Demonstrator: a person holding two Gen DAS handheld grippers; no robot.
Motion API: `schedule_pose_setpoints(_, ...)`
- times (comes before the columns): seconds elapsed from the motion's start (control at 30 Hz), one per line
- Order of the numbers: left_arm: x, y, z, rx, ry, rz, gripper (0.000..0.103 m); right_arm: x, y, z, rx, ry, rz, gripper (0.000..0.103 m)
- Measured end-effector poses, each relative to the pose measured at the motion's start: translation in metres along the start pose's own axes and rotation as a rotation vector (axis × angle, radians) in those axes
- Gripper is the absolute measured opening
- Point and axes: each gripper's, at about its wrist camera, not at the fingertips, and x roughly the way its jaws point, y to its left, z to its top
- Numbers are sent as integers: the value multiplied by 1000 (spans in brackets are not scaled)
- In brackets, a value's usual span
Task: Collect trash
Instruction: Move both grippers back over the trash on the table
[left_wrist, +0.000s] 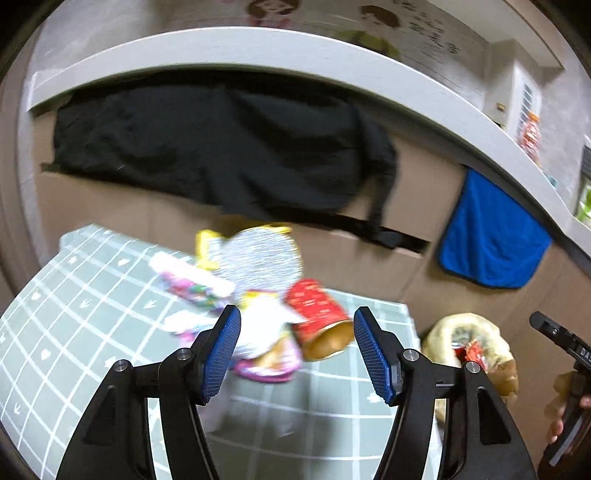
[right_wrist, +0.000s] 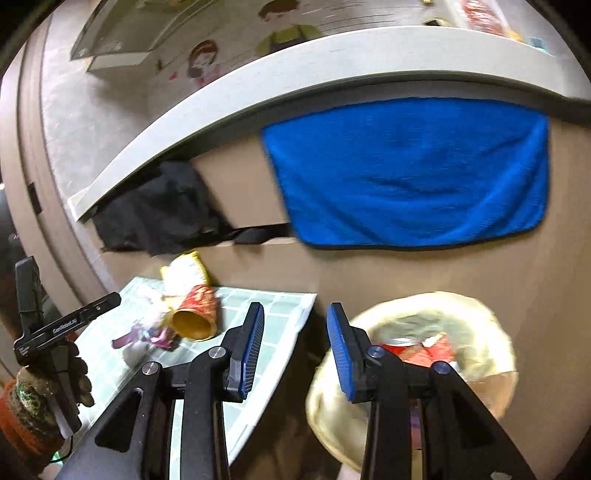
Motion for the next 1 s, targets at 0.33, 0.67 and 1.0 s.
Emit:
schedule_pose_setpoints(0.33, 1, 70, -22, -123, 64, 23, 65, 41, 69, -9, -74, 83, 76, 34)
schedule_pose_setpoints(0.67, 11, 85, -33, -87, 141, -62, 65, 69, 109, -20, -100, 145, 133, 34)
schedule_pose_setpoints(1.0, 100, 119, 32, -448, 192, -25, 65, 84, 121, -29, -104, 176, 145, 34)
